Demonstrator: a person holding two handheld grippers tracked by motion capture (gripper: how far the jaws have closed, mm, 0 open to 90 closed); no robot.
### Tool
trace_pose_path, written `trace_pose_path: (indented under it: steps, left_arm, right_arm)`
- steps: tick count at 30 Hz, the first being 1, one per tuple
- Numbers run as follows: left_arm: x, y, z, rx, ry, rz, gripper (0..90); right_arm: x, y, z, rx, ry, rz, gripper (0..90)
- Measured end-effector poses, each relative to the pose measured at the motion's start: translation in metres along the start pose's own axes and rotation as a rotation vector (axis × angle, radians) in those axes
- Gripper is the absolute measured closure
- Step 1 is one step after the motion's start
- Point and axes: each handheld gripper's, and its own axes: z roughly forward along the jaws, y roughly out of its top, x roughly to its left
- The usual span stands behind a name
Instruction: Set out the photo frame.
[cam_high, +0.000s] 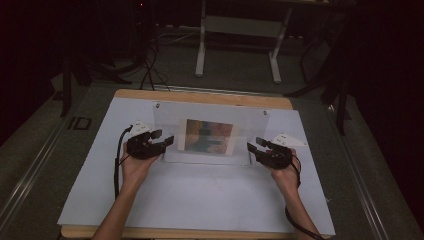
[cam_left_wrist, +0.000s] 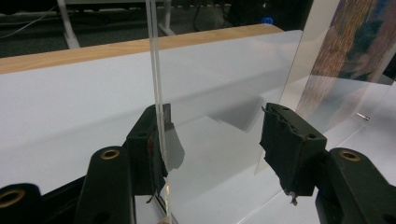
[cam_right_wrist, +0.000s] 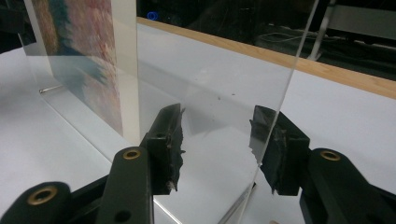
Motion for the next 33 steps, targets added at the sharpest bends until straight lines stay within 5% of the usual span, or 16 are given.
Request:
trace_pose_path:
  steps: [12,22,29,33]
  left_arm:
    - [0.007,0.002,0.0,0.06,-0.054,0.034,43.6]
    - [0.013,0.004,-0.007,0.04,-0.046,0.027,44.1]
    - [0.01,0.005,-0.009,0.043,-0.031,0.081,52.0]
    - [0.011,0.005,-0.008,0.042,-0.034,0.077,52.5]
  right_arm:
    - [-0.005,-0.001,-0.001,0.005,0.034,-0.019,53.9]
    - [-0.017,0.002,-0.011,0.016,0.063,-0.008,51.7]
    - [-0.012,0.003,-0.011,0.028,0.071,-0.05,59.6]
    - [-0.014,0.001,-0.013,0.024,0.072,-0.042,64.3]
